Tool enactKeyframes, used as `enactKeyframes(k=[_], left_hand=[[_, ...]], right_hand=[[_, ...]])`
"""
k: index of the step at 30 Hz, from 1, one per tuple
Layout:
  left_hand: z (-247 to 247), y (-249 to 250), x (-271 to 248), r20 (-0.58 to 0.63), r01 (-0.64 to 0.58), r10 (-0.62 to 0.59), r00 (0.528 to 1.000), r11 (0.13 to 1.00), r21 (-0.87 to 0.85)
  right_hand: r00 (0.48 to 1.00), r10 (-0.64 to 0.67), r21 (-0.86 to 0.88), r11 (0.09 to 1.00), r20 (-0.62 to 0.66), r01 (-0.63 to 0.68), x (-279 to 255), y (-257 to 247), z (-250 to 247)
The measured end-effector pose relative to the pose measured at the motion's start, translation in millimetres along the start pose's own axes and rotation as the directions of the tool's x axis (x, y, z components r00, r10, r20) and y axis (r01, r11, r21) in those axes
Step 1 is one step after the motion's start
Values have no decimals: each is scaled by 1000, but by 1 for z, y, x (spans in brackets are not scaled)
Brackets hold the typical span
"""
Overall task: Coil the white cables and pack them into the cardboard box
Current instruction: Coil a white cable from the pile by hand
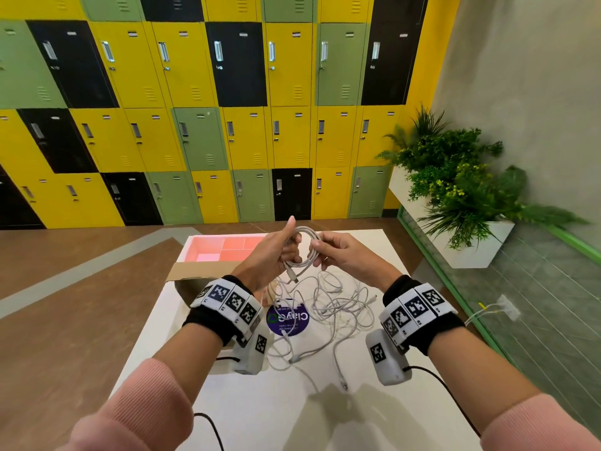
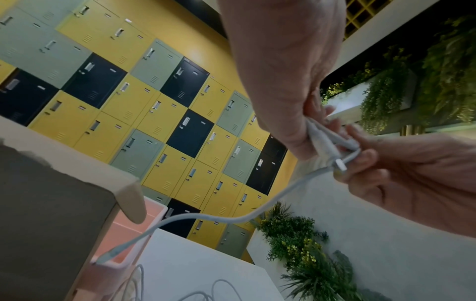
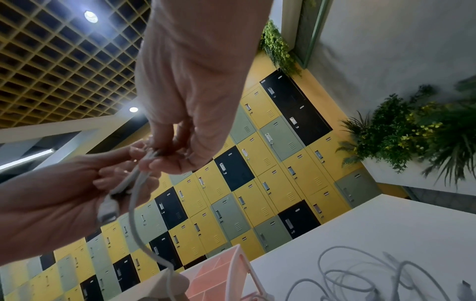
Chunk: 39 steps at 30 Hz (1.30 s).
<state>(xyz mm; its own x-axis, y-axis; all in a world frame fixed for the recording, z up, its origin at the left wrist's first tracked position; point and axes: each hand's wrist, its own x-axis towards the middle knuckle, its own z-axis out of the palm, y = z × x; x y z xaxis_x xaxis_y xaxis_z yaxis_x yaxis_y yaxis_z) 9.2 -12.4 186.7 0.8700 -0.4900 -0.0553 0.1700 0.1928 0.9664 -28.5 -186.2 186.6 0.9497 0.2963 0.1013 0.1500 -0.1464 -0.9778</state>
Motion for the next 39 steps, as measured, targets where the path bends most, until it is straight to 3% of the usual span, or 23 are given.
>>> enactKeyframes(k=[7,13,21,31,39], left_hand=[[7,-2,0,-19,-29,28,999,998,-57],[1,4,7,-11,-18,18,1000,999,-51],[6,8,8,4,-76,75,997,996,47],[-1,8,11,143,-35,22,990,995,90],[-4,5,12,171,3,-11,985,999,45]], right_hand=[[983,-35,-150,989,-183,7,5,-4,6],[995,26,-165,985,-99,-43,5,-10,8],[987,-3,-345,937,-163,-55,10,-16,3],[988,89,-227,967,-124,-115,15,-9,1],[993,28,-203,978,-110,-50,16,-5,-8]])
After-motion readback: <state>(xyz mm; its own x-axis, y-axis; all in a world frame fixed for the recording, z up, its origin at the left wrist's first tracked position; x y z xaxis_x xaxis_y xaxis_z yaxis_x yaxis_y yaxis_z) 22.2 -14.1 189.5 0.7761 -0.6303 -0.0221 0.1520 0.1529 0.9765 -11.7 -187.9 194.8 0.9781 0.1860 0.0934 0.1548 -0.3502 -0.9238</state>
